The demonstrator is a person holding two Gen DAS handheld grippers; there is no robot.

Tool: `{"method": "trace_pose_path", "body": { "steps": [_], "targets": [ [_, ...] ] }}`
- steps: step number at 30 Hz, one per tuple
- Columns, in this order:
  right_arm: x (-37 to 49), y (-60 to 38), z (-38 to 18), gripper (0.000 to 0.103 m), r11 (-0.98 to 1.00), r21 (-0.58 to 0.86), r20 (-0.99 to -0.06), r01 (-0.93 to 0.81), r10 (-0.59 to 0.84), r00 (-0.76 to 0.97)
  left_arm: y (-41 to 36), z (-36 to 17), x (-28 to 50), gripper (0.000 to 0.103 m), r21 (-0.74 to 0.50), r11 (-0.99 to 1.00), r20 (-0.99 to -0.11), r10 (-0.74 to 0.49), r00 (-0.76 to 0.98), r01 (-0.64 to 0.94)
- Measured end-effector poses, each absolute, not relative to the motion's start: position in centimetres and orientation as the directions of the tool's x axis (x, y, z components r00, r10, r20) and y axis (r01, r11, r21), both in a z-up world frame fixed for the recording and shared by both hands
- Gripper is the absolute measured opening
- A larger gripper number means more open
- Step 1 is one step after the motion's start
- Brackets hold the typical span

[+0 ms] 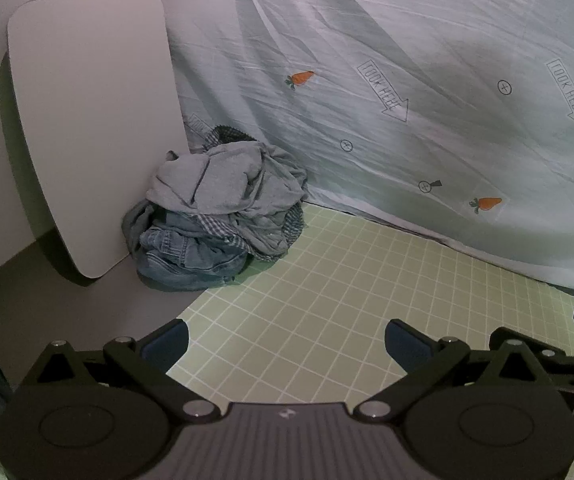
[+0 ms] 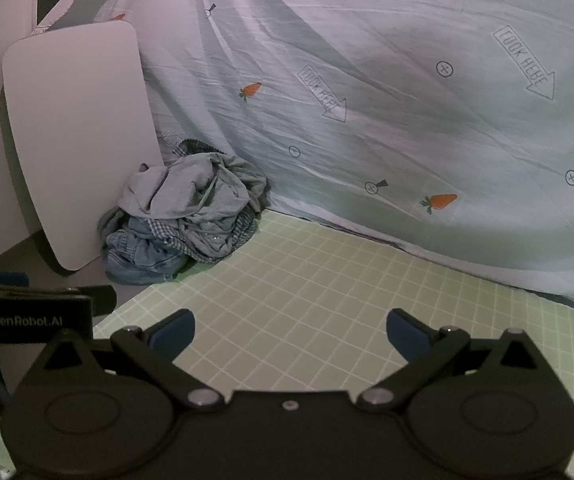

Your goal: Fold clothes

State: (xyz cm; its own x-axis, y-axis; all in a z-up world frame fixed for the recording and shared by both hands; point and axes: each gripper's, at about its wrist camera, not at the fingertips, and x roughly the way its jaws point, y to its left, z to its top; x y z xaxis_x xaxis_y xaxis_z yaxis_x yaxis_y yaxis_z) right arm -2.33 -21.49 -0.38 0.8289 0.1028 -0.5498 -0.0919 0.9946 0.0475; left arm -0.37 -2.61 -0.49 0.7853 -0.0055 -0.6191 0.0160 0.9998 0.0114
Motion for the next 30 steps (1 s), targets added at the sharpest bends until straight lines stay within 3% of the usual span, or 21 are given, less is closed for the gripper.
{"method": "trace_pose_path", "body": {
  "steps": [30],
  "targets": [
    [0.3, -21.9, -1.7, 0.103, 0.997, 0.070, -0.599, -0.037, 0.072, 0.797, -2.4, -1.7, 2.4, 0.103, 0.010, 0.999, -0.689, -0.017, 0.724, 0.033]
  ]
}}
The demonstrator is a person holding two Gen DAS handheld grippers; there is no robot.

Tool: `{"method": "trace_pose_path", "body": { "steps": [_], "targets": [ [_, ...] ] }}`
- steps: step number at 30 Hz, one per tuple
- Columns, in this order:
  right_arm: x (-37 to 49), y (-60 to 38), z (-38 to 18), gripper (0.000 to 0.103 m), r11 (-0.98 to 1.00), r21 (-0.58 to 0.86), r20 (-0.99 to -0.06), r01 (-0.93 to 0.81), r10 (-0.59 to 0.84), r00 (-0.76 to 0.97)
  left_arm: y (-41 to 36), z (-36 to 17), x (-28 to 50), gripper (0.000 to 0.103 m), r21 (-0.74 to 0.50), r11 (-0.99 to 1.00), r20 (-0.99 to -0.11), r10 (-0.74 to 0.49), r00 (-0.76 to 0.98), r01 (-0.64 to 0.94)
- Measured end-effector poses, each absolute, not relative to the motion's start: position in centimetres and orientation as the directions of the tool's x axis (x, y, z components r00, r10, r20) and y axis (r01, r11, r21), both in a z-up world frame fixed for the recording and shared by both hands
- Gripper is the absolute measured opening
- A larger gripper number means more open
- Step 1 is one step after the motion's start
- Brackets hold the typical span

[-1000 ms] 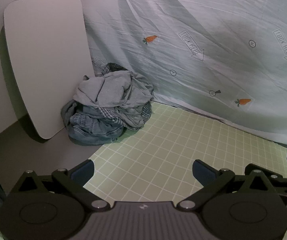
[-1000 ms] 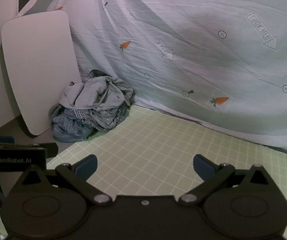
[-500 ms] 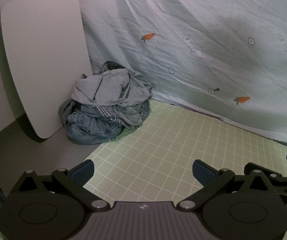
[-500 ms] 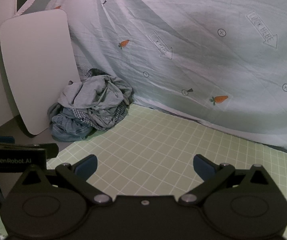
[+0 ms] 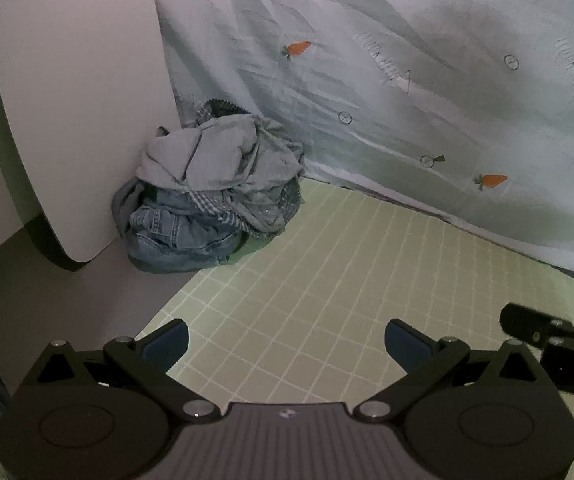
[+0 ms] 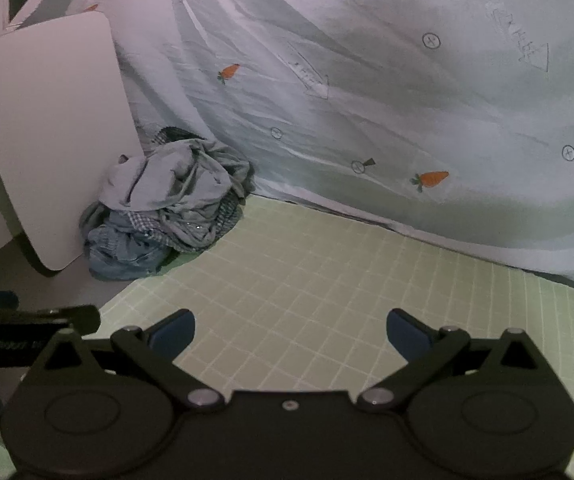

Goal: Fold clothes
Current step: 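Grasp the grey hoodie from the pile with both grippers and lift it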

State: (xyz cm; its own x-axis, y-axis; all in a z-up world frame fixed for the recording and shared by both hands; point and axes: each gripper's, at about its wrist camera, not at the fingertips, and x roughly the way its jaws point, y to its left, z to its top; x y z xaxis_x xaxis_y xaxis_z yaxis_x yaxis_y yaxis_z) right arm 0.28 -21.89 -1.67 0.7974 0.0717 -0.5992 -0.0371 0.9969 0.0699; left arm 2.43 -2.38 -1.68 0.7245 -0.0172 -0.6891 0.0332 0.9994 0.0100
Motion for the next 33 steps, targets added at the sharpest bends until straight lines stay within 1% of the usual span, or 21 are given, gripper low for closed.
{"method": "trace_pose_path", "body": {
  "steps": [6, 10, 14, 15, 16, 19, 21, 23, 24, 26, 27, 31, 33],
  "targets": [
    [3.5, -22.3, -2.8, 0.103, 0.996, 0.084, -0.625, -0.013, 0.063, 0.778, -1.7, -2.9, 6.1, 0.103, -0.008, 1.000, -0.727, -0.023, 0.686, 0.025],
    [7.1, -22.2, -3.9, 0.103, 0.995, 0.096, -0.631, -0.002, 0.063, 0.773, -0.6, -4.5, 10.5, 0.103, -0.021, 0.999, -0.749, 0.006, 0.663, -0.033],
    [13.1, -21.6, -5.8, 0.103, 0.995, 0.104, -0.639, -0.002, 0.068, 0.767, 1.0, -6.4, 15.9, 0.103, -0.037, 0.995, -0.767, 0.030, 0.641, -0.091],
    [15.1, -21.2, -6.5, 0.103, 0.995, 0.098, -0.653, -0.008, 0.071, 0.754, 1.7, -6.9, 17.4, 0.103, -0.043, 0.994, -0.769, 0.034, 0.638, -0.105],
    [17.1, -20.7, -7.2, 0.103, 0.996, 0.092, -0.667, -0.015, 0.073, 0.741, 2.3, -7.3, 18.8, 0.103, -0.049, 0.992, -0.769, 0.039, 0.638, -0.119],
    [22.4, -19.5, -8.9, 0.103, 0.992, 0.111, -0.672, -0.051, 0.113, 0.732, 4.3, -8.1, 23.3, 0.102, -0.070, 0.983, -0.754, 0.060, 0.654, -0.171],
    [26.1, -18.5, -9.7, 0.099, 0.989, 0.128, -0.667, -0.078, 0.144, 0.731, 5.9, -8.5, 26.2, 0.100, -0.078, 0.974, -0.735, 0.089, 0.672, -0.214],
    [29.7, -17.4, -10.4, 0.085, 0.983, 0.142, -0.653, -0.118, 0.183, 0.735, 7.3, -8.7, 28.7, 0.094, -0.092, 0.962, -0.717, 0.115, 0.688, -0.257],
    [31.5, -16.8, -10.7, 0.082, 0.980, 0.147, -0.648, -0.137, 0.200, 0.735, 8.0, -8.8, 29.9, 0.092, -0.108, 0.956, -0.707, 0.120, 0.697, -0.274],
    [35.1, -15.4, -11.4, 0.069, 0.971, 0.169, -0.636, -0.171, 0.240, 0.733, 9.4, -8.9, 32.5, 0.085, -0.150, 0.945, -0.684, 0.113, 0.721, -0.291],
    [36.7, -14.8, -11.7, 0.067, 0.965, 0.184, -0.628, -0.184, 0.260, 0.734, 9.9, -9.0, 33.6, 0.083, -0.163, 0.942, -0.672, 0.111, 0.732, -0.293],
    [42.1, -12.7, -13.3, 0.066, 0.920, 0.296, -0.591, -0.256, 0.387, 0.708, 10.5, -9.5, 37.3, 0.071, -0.154, 0.950, -0.627, 0.118, 0.770, -0.272],
    [44.2, -11.7, -14.7, 0.066, 0.916, 0.314, -0.611, -0.249, 0.396, 0.686, 10.6, -10.1, 38.9, 0.071, -0.170, 0.951, -0.612, 0.102, 0.784, -0.257]
  ]
}}
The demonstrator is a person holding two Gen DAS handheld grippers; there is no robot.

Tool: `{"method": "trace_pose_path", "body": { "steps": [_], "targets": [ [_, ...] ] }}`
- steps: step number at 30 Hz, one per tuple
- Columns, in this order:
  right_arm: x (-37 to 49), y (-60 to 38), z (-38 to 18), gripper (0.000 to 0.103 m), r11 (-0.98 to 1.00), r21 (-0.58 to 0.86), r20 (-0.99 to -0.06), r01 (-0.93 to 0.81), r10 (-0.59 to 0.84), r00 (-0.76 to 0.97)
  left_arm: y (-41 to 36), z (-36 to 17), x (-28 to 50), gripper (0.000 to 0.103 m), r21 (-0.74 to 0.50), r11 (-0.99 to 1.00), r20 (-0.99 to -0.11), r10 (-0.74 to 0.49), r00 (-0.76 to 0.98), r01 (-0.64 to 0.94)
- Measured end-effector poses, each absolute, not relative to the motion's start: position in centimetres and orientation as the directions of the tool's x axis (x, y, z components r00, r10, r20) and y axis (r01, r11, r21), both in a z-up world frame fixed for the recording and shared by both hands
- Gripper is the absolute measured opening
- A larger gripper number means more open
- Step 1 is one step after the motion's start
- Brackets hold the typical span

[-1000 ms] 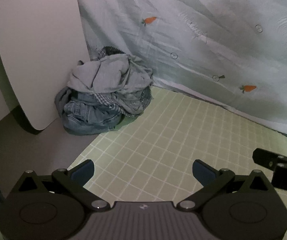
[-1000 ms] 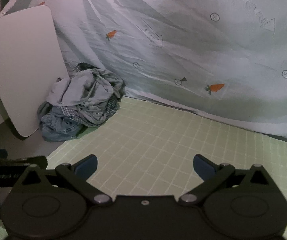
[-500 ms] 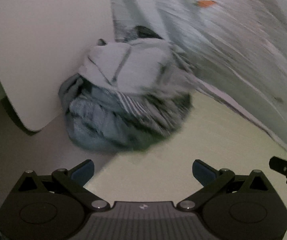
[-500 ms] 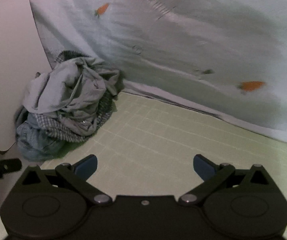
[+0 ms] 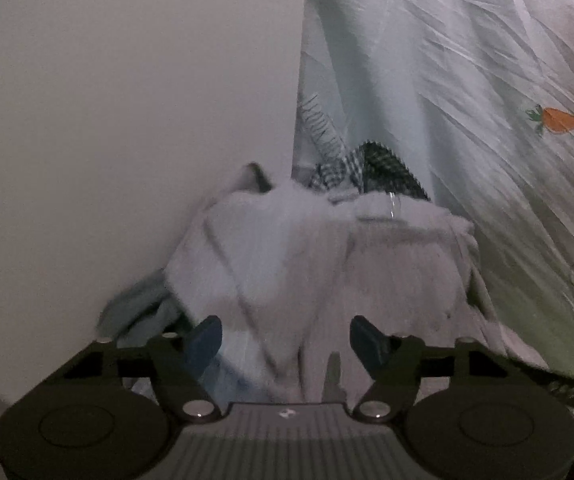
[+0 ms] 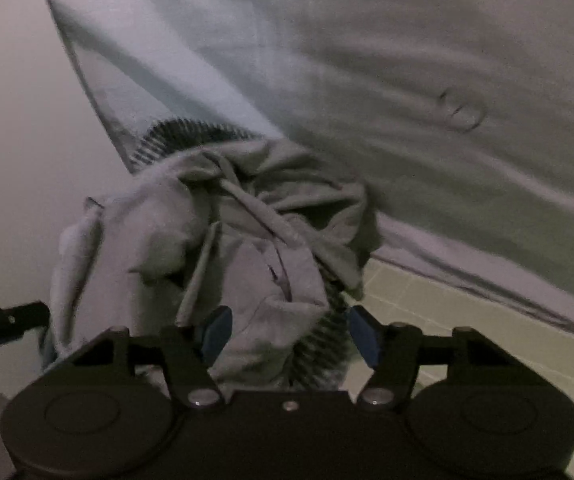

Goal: Fold clothes
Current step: 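Grasp the grey hoodie from the pile with both grippers and lift it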

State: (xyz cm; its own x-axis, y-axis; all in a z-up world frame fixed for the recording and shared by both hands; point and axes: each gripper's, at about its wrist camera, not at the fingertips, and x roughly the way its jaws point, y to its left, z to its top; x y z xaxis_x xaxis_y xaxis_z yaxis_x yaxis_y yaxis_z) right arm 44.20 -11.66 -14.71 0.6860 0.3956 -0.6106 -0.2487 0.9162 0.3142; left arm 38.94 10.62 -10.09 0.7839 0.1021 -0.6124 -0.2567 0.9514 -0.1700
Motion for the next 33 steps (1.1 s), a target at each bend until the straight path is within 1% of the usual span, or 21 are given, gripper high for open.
{"method": "trace_pose_path", "body": {
  "steps": [1, 2, 3, 4, 5, 7, 9, 11, 15, 18, 21, 24, 26, 29, 33],
  "targets": [
    [45.2, -11.2, -15.4, 0.063, 0.914, 0.323, -0.620, -0.245, 0.400, 0.675, 10.8, -10.6, 39.8, 0.064, -0.190, 0.949, -0.618, 0.084, 0.782, -0.252],
    [45.6, -11.2, -16.0, 0.048, 0.903, 0.356, -0.623, -0.241, 0.422, 0.658, 10.8, -11.0, 40.3, 0.048, -0.190, 0.946, -0.627, 0.089, 0.774, -0.263],
    [46.1, -11.2, -16.5, 0.037, 0.890, 0.389, -0.625, -0.237, 0.445, 0.641, 10.8, -11.3, 40.8, 0.039, -0.190, 0.943, -0.637, 0.093, 0.765, -0.273],
    [46.5, -11.2, -17.0, 0.017, 0.876, 0.422, -0.626, -0.232, 0.467, 0.624, 10.8, -11.7, 41.2, 0.018, -0.191, 0.940, -0.646, 0.098, 0.757, -0.284],
    [45.7, -11.4, -16.5, 0.006, 0.878, 0.415, -0.606, -0.238, 0.462, 0.648, 10.7, -11.8, 41.4, 0.010, -0.187, 0.938, -0.650, 0.106, 0.753, -0.293],
    [44.1, -11.8, -15.5, 0.004, 0.882, 0.400, -0.563, -0.249, 0.451, 0.693, 10.2, -10.9, 40.5, 0.008, -0.165, 0.938, -0.631, 0.137, 0.763, -0.304],
    [41.6, -12.5, -13.4, 0.004, 0.902, 0.322, -0.514, -0.287, 0.421, 0.747, 9.5, -9.4, 38.9, 0.007, -0.160, 0.935, -0.610, 0.159, 0.776, -0.317],
    [38.9, -14.3, -11.1, 0.003, 0.909, 0.304, -0.463, -0.286, 0.403, 0.789, 8.8, -7.6, 36.9, 0.006, -0.164, 0.933, -0.584, 0.170, 0.794, -0.320],
    [31.5, -19.4, -5.9, 0.003, 0.936, 0.282, -0.359, -0.208, 0.304, 0.882, 6.0, -2.9, 31.0, 0.005, -0.166, 0.942, -0.525, 0.167, 0.834, -0.293],
    [24.8, -24.2, -2.0, 0.003, 0.956, 0.275, -0.277, -0.105, 0.183, 0.943, 3.2, 0.8, 25.5, 0.004, -0.180, 0.953, -0.456, 0.137, 0.879, -0.243],
    [17.1, -29.8, 1.9, 0.003, 0.953, 0.302, -0.198, -0.001, 0.064, 0.978, 0.3, 4.5, 19.9, 0.004, -0.180, 0.965, -0.375, 0.111, 0.920, -0.189],
    [10.1, -34.6, 4.4, 0.003, 0.938, 0.340, -0.142, 0.067, -0.019, 0.990, -1.8, 7.4, 14.6, 0.004, -0.183, 0.975, -0.307, 0.065, 0.950, -0.125],
    [4.2, -37.5, 5.7, 0.003, 0.938, 0.325, -0.110, 0.116, -0.085, 0.990, -3.0, 8.8, 11.5, 0.004, -0.195, 0.977, -0.278, 0.025, 0.960, -0.082],
    [-3.2, -40.9, 6.3, 0.003, 0.928, 0.331, -0.083, 0.172, -0.153, 0.985, -4.8, 10.3, 7.4, 0.004, -0.223, 0.974, -0.246, -0.016, 0.969, -0.040],
    [-11.5, -44.0, 7.2, 0.004, 0.921, 0.286, -0.049, 0.266, -0.263, 0.964, -7.7, 11.8, 3.3, 0.004, -0.242, 0.970, -0.215, -0.054, 0.975, 0.000]
  ]
}}
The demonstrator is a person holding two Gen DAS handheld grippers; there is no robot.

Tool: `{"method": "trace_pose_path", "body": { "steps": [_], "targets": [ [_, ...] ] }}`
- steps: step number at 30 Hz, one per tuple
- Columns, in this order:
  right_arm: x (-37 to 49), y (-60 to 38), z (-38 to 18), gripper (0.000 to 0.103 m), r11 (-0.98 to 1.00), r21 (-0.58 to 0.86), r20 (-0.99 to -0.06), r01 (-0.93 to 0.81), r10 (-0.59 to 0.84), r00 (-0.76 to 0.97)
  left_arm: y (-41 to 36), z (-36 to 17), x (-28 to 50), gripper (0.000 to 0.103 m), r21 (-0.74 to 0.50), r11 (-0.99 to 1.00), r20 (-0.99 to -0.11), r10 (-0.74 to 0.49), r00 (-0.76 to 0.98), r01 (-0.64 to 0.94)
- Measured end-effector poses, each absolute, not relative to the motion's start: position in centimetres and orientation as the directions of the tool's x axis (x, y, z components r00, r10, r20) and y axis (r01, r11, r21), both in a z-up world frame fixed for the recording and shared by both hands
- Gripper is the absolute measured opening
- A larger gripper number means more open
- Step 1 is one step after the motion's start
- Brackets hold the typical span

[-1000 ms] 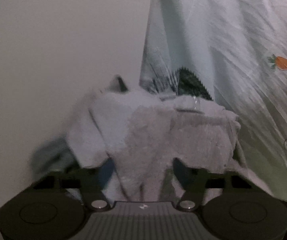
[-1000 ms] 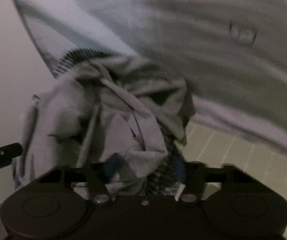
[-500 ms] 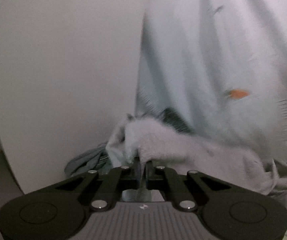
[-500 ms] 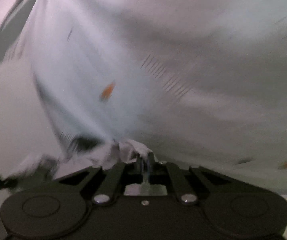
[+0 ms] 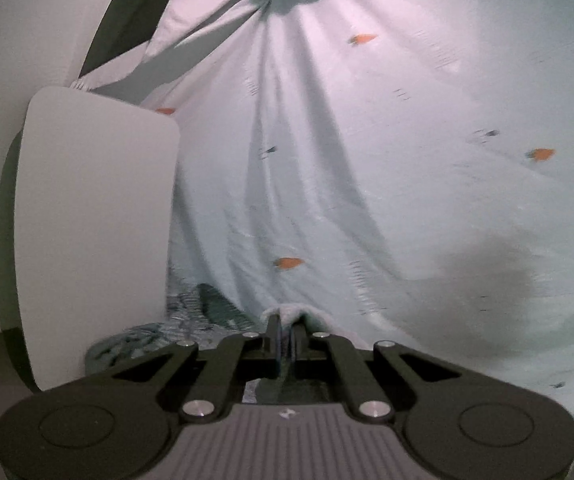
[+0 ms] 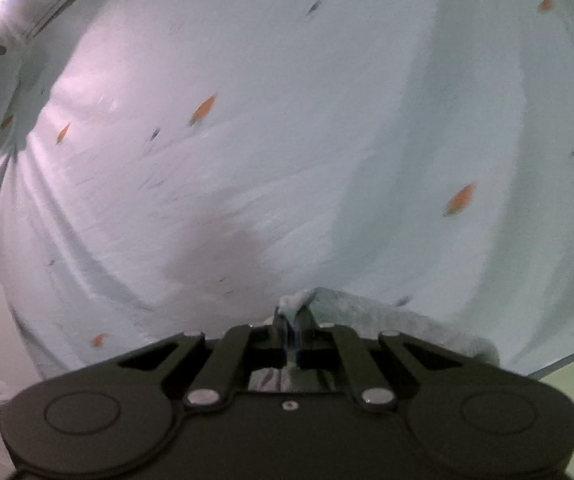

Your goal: Fold clothes

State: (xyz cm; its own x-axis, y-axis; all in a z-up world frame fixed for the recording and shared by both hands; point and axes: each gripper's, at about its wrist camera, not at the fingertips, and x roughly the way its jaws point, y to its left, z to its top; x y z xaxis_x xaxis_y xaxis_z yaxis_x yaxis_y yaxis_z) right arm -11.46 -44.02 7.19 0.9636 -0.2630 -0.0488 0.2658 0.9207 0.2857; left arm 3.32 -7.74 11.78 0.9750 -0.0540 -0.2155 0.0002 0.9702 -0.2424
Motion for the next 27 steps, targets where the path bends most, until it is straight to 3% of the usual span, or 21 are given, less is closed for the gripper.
{"method": "trace_pose_path", "body": {
  "steps": [6, 14, 19, 27],
  "targets": [
    [-21.0, -47.6, 10.0, 0.004, 0.905, 0.219, 0.074, 0.365, -0.388, 0.919, -12.1, 14.0, -1.9, 0.004, -0.280, 0.956, -0.154, -0.139, 0.978, 0.091],
    [-27.1, -51.4, 14.6, 0.004, 0.909, 0.216, 0.245, 0.356, -0.403, 0.882, -16.3, 15.4, -6.6, 0.004, -0.283, 0.946, -0.075, -0.188, 0.979, 0.160],
    [-25.8, -52.5, 13.5, 0.004, 0.917, 0.228, 0.202, 0.327, -0.373, 0.905, -16.4, 14.3, -6.7, 0.004, -0.300, 0.944, -0.113, -0.176, 0.978, 0.135],
    [-18.8, -51.9, 12.1, 0.004, 0.938, 0.251, 0.101, 0.239, -0.271, 0.957, -13.0, 12.6, -5.8, 0.004, -0.267, 0.964, -0.173, -0.051, 0.984, 0.003]
  ]
}}
